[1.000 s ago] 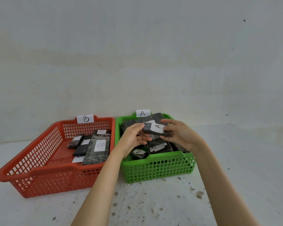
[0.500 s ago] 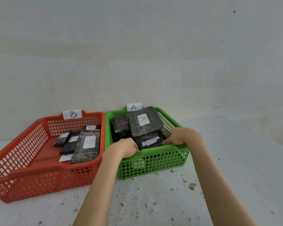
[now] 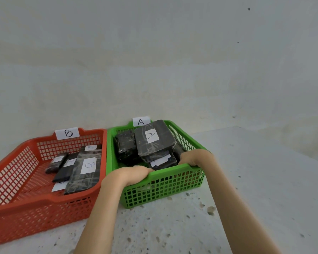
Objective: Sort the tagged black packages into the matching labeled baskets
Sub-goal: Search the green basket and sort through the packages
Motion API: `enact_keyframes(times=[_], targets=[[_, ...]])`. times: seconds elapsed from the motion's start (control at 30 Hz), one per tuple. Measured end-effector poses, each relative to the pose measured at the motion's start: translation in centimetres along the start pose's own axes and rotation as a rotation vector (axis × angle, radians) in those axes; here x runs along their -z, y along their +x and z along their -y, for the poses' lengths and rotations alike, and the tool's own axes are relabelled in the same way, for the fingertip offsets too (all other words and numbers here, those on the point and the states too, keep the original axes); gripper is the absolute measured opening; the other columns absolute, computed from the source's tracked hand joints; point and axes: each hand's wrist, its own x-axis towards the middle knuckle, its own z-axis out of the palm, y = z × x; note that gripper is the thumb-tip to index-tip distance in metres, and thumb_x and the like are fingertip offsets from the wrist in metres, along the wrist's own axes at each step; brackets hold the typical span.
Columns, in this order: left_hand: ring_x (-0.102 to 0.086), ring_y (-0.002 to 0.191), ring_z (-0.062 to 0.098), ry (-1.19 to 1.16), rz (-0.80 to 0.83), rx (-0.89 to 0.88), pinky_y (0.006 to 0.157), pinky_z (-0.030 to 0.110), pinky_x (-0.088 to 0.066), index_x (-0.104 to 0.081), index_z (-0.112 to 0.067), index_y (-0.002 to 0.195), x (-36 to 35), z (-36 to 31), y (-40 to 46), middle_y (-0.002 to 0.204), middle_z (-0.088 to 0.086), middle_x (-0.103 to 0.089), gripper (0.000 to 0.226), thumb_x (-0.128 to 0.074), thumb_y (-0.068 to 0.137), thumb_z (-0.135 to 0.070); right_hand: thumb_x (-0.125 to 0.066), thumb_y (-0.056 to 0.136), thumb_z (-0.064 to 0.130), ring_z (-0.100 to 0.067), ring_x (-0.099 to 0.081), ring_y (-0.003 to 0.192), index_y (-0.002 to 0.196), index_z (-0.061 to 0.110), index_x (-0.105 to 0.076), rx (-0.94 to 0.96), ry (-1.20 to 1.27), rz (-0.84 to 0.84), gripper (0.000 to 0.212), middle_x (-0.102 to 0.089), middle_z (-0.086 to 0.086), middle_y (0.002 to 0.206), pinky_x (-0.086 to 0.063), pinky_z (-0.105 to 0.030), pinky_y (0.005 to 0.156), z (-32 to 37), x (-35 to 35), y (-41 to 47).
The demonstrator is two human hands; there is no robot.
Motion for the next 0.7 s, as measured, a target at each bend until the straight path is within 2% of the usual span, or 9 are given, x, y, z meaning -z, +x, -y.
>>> enact_keyframes(times=[0.07,0.17,0.3,0.37,0.43,0.53,0.6,0.63,0.7], targets=[[-0.022,0.144,0.023,0.006,-0.019,0.019,0.116,0.039,-0.017,-0.026,-0.02,0.148,-0.1,0.0,0.1,0.157,0.003,-0.021,0.047,-0.017,0.102,-0.026,-0.054,0.089,0.028,-0.012,-0.031,0.044,0.054,0.013,-0.037,0.028,0.038,-0.101,0.041,-0.037,0.0,0.053,-0.029,-0.022,0.047,0.0,0.2,-0.3],[-0.027,0.142,0.023,-0.004,-0.032,0.037,0.116,0.039,-0.02,-0.031,-0.017,0.146,-0.2,0.3,0.6,0.155,0.004,-0.027,0.047,-0.019,0.101,-0.024,-0.065,0.082,0.021,-0.013,-0.039,0.043,0.052,0.012,-0.039,0.043,0.148,-0.324,0.041,-0.043,0.0,0.05,-0.04,-0.023,0.05,0.0,1.1,-0.8],[-0.037,0.136,0.022,-0.028,-0.039,0.029,0.114,0.038,-0.025,-0.04,-0.016,0.141,-0.1,0.3,0.5,0.15,0.005,-0.037,0.045,-0.02,0.101,-0.023,-0.053,0.09,0.028,-0.017,-0.042,0.06,0.071,0.005,-0.044,0.081,0.303,-0.707,0.031,-0.044,-0.006,0.068,-0.04,-0.027,0.057,0.9,1.5,-0.6],[-0.035,0.138,0.021,-0.009,-0.046,0.024,0.113,0.035,-0.024,-0.039,-0.014,0.142,-0.1,0.2,0.5,0.151,0.004,-0.036,0.045,-0.021,0.101,-0.022,-0.046,0.093,0.04,-0.03,-0.055,0.094,0.117,-0.004,-0.044,0.075,0.425,-0.695,0.05,-0.056,-0.018,0.103,-0.045,-0.038,0.081,1.7,0.7,0.2],[-0.036,0.137,0.021,0.023,-0.059,0.004,0.111,0.031,-0.025,-0.041,-0.013,0.141,-0.1,0.1,0.6,0.15,0.004,-0.037,0.043,-0.024,0.101,-0.021,-0.043,0.095,0.039,-0.032,-0.054,0.113,0.141,0.002,-0.027,0.136,0.472,-0.568,0.061,-0.053,-0.018,0.13,-0.044,-0.038,0.091,2.5,-0.3,1.0],[-0.039,0.134,0.023,0.004,-0.08,0.005,0.111,0.034,-0.029,-0.044,-0.013,0.138,-0.1,0.3,1.0,0.148,0.006,-0.041,0.042,-0.03,0.1,-0.025,-0.045,0.095,0.034,-0.027,-0.059,0.109,0.136,0.011,-0.041,0.301,0.467,-0.504,0.047,-0.058,-0.008,0.129,-0.049,-0.031,0.082,2.9,-0.6,1.2],[-0.041,0.132,0.023,0.013,-0.085,0.002,0.109,0.034,-0.03,-0.045,-0.012,0.137,-0.1,0.3,1.1,0.146,0.007,-0.043,0.041,-0.031,0.1,-0.025,-0.043,0.095,0.033,-0.031,-0.06,0.109,0.131,0.013,-0.05,0.323,0.558,-0.535,0.041,-0.062,-0.006,0.123,-0.05,-0.034,0.085,2.4,-0.2,0.9],[-0.043,0.131,0.023,0.018,-0.084,-0.003,0.107,0.033,-0.031,-0.046,-0.011,0.136,-0.1,0.3,1.1,0.145,0.007,-0.044,0.041,-0.032,0.1,-0.025,-0.042,0.096,0.028,-0.034,-0.062,0.101,0.127,0.013,-0.054,0.297,0.6,-0.562,0.037,-0.065,-0.008,0.117,-0.052,-0.038,0.084,2.0,0.1,0.8],[-0.045,0.129,0.023,0.019,-0.085,-0.013,0.106,0.032,-0.032,-0.048,-0.012,0.134,-0.1,0.3,1.1,0.143,0.006,-0.046,0.04,-0.032,0.1,-0.026,-0.038,0.095,0.014,-0.03,-0.059,0.071,0.116,0.005,-0.057,0.156,0.528,-0.607,0.03,-0.063,-0.011,0.101,-0.049,-0.031,0.06,1.4,0.3,0.8]])
